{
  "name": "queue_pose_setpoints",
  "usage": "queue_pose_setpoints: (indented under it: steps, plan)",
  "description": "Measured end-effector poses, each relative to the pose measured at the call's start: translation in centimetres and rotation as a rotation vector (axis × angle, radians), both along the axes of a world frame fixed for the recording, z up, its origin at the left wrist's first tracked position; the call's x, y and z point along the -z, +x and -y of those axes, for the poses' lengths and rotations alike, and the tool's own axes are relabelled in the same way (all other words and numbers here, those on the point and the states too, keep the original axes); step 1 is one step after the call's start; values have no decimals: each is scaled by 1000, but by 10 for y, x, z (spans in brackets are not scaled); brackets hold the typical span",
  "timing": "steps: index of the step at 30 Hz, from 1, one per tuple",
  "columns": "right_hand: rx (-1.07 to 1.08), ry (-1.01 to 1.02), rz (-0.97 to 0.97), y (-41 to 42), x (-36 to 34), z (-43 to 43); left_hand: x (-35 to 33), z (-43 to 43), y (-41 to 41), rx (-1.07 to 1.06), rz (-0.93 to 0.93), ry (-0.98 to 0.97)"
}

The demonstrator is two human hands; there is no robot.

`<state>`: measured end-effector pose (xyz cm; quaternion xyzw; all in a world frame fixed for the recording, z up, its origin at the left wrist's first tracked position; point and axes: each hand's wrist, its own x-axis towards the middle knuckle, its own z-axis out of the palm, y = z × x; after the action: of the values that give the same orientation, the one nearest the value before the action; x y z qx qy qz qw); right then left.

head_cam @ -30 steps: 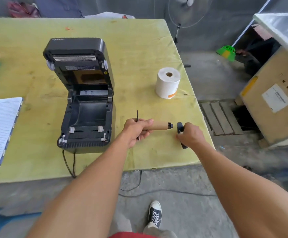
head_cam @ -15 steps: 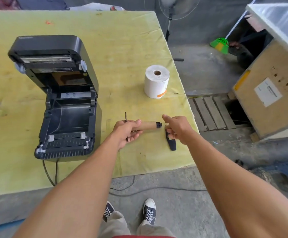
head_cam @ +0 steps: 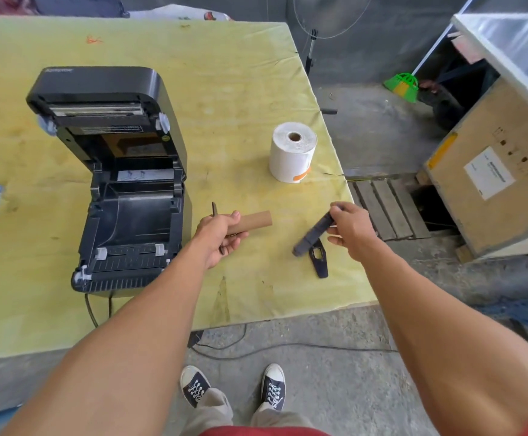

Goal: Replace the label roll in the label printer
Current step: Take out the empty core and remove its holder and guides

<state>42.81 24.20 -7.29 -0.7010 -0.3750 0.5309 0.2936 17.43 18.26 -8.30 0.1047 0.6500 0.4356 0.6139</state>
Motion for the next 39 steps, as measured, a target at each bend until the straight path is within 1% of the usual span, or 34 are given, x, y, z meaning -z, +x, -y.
queue_pose_setpoints:
  steps: [1,3,7,9,11,13,14,15,17,18,19,22,25,27,29,32,35,36,37,39]
  plan:
    - [-105,23,81,1,1,2,-1,0,-2,-5,1,2]
    - [-249,43,147,-5,3,5,-3,1,-3,-4,7,12]
    - [-426,5,178,-29,11,9,-4,8,-6,11,1,22]
    - [-522,29,284,-39,14,8,-3,13,-8,20,-15,15]
    - [-580,75,377,-45,17,7,-3,17,-10,25,-26,13]
    - [-574,134,442,-47,21,5,-3,20,-11,24,-26,17]
    - [-541,157,434,-47,21,4,-3,21,-11,20,-25,19]
    - [-491,167,369,-48,20,3,-4,22,-11,14,-24,20]
    - [-407,109,118,-49,14,4,-5,23,-9,3,-16,20]
    - [-403,49,-7,-50,10,6,-6,23,-7,1,-11,21]
    - [-428,-7,-91,-51,6,7,-8,22,-5,3,-8,23]
    - [-524,-74,-218,-58,1,10,-13,19,3,21,-3,29]
    - [-528,-72,-276,-64,-1,11,-17,15,7,44,-8,28]
    - [-476,-63,-298,-66,-2,12,-18,16,6,63,-2,21]
    - [-364,-57,-326,-70,-2,13,-20,16,4,97,7,9]
    - [-137,-50,-378,-78,-3,14,-22,17,3,151,0,-21]
    - [90,-20,-419,-81,-3,9,-21,18,3,156,-15,-30]
    - [91,-3,-392,-81,-3,7,-19,18,1,145,-41,-35]
    - [37,16,-340,-80,-2,6,-18,19,-1,133,-65,-38]
    - [-145,55,-213,-80,0,7,-14,19,-4,113,-104,-39]
